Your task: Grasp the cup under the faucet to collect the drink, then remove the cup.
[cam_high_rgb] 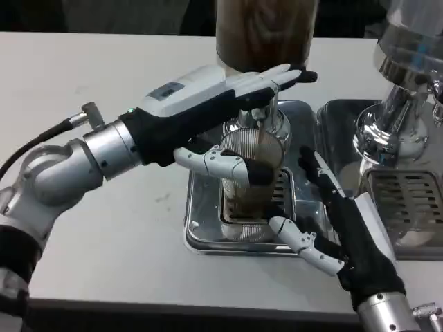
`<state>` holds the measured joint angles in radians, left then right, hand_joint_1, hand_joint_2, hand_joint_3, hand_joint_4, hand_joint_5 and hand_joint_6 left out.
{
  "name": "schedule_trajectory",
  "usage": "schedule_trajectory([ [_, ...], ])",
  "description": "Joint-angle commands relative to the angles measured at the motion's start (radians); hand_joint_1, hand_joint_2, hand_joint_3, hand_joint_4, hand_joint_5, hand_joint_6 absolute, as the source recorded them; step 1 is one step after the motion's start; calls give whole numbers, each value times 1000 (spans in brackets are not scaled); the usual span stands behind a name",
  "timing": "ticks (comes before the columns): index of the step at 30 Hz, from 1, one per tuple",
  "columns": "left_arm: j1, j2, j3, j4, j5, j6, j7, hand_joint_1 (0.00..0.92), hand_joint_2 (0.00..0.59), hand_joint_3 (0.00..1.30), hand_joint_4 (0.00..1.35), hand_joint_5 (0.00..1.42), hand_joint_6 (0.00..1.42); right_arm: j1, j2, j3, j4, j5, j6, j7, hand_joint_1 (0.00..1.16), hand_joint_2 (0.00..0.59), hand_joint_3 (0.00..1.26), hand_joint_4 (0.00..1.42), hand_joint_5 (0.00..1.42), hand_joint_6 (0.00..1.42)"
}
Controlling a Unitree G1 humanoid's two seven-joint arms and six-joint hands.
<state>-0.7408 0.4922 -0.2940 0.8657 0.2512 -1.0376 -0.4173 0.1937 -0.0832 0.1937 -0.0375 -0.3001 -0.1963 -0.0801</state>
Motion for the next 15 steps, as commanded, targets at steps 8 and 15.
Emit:
schedule_trajectory([
  [8, 17, 31, -17, 12, 53, 12, -21, 0, 56, 69, 0, 60, 57, -81, 13, -15, 86, 21, -55, -9, 531, 259, 56, 66, 50, 65],
  [15, 25, 41, -6, 3, 43, 13, -20, 0, 57, 76, 0, 60, 56, -132, 23, -17, 157, 36, -72, -5, 530, 260, 56, 66, 50, 65],
])
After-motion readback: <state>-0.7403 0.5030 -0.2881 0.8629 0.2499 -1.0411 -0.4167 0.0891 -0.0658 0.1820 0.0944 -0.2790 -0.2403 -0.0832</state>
